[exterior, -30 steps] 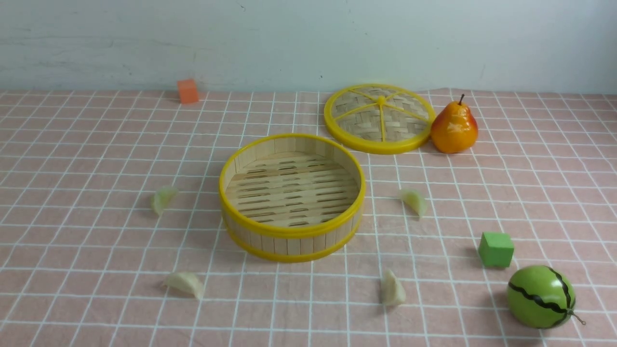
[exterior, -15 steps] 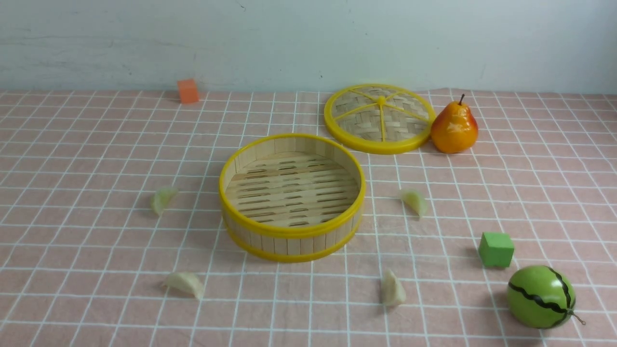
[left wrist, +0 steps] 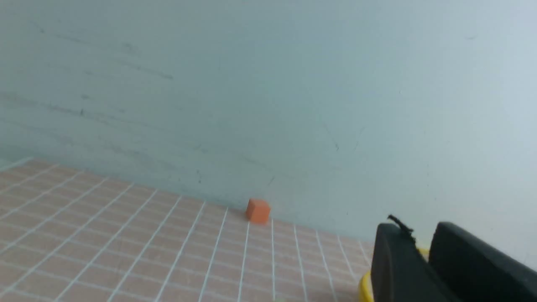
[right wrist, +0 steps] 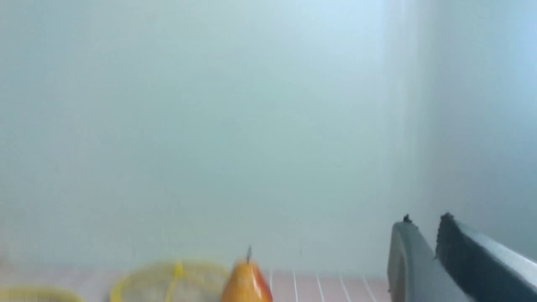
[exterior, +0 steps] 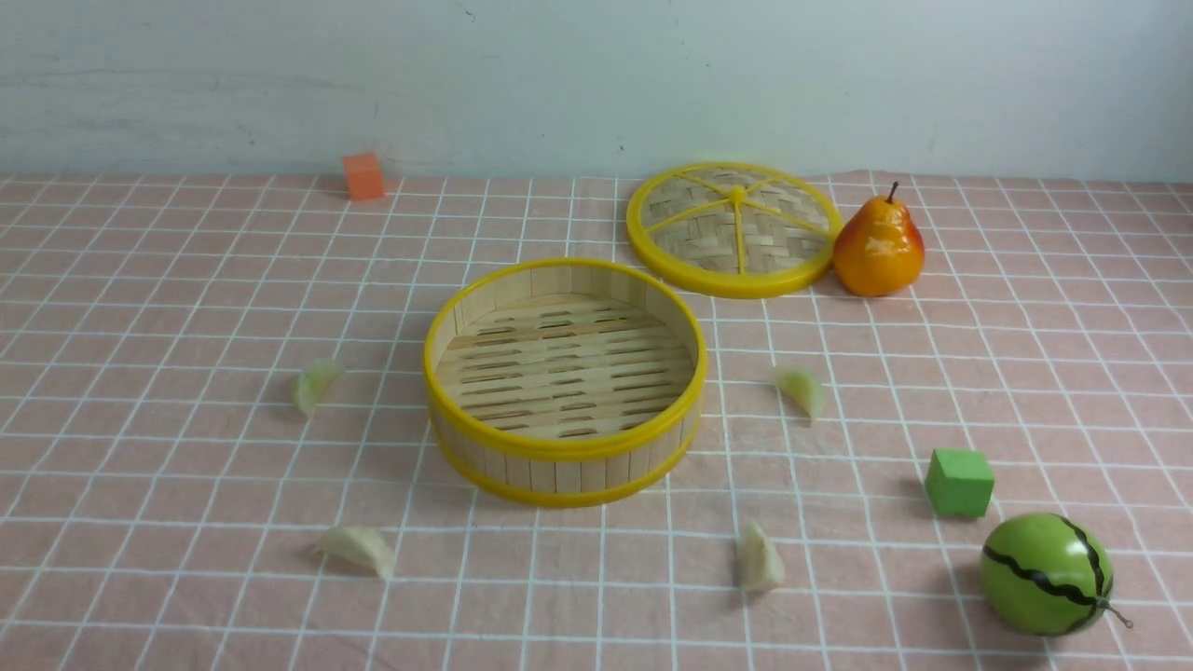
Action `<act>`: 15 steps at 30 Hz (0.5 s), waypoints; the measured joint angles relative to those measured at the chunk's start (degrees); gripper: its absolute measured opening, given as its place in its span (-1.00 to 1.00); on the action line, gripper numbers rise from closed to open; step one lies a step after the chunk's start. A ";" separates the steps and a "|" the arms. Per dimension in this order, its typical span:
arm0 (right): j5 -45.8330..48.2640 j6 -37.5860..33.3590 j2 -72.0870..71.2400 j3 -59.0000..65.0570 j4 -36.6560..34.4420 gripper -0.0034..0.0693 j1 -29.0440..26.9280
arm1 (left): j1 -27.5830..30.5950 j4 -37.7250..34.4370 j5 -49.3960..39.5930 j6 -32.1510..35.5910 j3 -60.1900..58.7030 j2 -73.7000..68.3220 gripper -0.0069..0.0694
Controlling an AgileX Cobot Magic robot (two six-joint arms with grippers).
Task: Put the dumplings into the steamer on the table with the pink tablecloth.
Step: 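Reach for and grasp a dumpling on the table with the left gripper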
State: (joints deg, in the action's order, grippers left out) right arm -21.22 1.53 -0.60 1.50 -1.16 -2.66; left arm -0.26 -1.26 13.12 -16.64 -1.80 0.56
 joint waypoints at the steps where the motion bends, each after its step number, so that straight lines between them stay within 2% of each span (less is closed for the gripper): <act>1: -0.82 0.34 0.00 0.00 0.00 -0.60 0.00 | 0.00 0.00 0.53 -0.21 0.00 0.00 -0.50; 4: -14.50 8.64 0.00 0.00 0.07 -0.59 0.00 | 0.00 0.00 5.29 -7.04 0.00 0.00 -0.50; 8: -19.96 17.03 0.00 0.00 1.16 -0.59 -0.02 | 0.00 0.11 9.26 -23.18 0.07 0.00 -0.52; 10: -18.69 21.90 0.16 -0.52 2.72 -0.59 -0.02 | 0.00 0.88 7.78 -28.49 2.04 0.00 -0.61; 12: -16.17 24.02 0.54 -1.87 4.18 -0.62 -0.02 | 0.00 2.21 5.54 -30.43 4.16 -0.10 -0.70; 13: -10.40 26.80 2.17 -5.57 7.87 -0.71 -0.02 | 0.00 5.60 1.90 -31.55 9.45 -1.52 -0.84; 15: -3.28 28.37 5.36 -10.82 13.21 -0.87 -0.02 | 0.00 11.65 -3.35 -31.92 15.96 -5.63 -0.86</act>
State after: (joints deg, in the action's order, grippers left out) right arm -24.50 29.91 4.76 -9.32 12.06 -2.69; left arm -0.26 10.39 9.77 -48.56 14.16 -5.08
